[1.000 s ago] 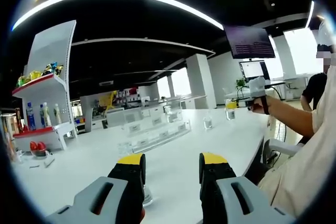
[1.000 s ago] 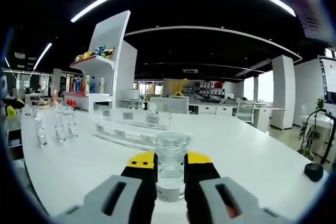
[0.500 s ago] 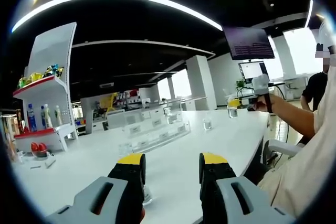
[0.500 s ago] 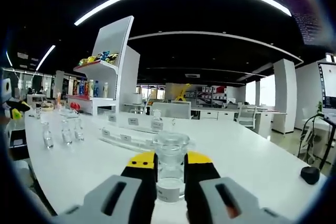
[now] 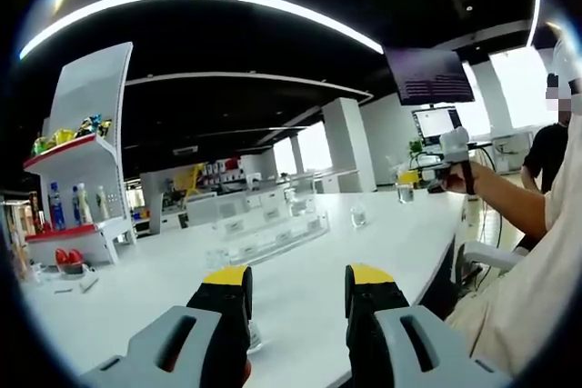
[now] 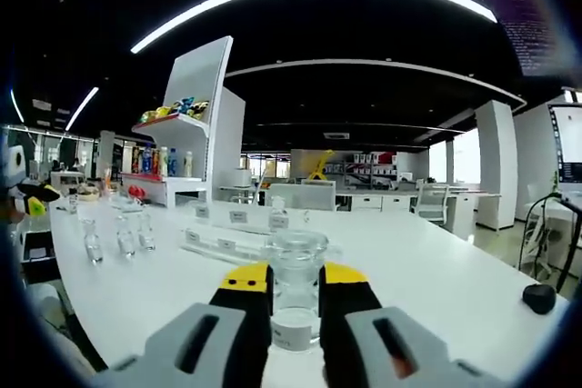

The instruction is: Identify the label on the chemical reagent bottle, grasp the chemical reagent bottle, and place it in the designated position on the reagent rack

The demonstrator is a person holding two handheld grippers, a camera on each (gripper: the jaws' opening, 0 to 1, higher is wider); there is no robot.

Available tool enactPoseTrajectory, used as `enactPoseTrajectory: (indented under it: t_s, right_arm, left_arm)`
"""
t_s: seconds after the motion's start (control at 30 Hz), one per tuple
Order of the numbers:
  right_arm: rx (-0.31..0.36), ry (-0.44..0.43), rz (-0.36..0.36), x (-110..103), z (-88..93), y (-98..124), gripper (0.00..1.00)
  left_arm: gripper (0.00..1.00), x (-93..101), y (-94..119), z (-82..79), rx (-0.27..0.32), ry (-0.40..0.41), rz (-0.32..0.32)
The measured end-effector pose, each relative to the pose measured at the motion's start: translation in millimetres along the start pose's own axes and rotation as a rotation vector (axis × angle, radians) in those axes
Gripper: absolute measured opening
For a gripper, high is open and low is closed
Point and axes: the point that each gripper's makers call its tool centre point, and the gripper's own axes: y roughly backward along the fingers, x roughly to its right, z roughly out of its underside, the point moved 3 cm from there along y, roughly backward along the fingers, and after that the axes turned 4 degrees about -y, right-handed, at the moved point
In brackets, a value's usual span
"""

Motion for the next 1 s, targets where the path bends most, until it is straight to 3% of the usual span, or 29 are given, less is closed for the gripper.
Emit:
enactPoseTrajectory:
  t_s: [0.47,1.0]
  right_arm:
    - [0.029,-0.025,-0.027,-1,-6.7,13,0.19]
    - [0.042,-0.028,-0.080,-12,-26.2,3,0.19]
  left_arm:
    - [0.42,6.6,4,-1.8,0.008,-0.010,0.006]
    - [0.42,7.0,-3,0.0,-0.006,-0.011,0.018]
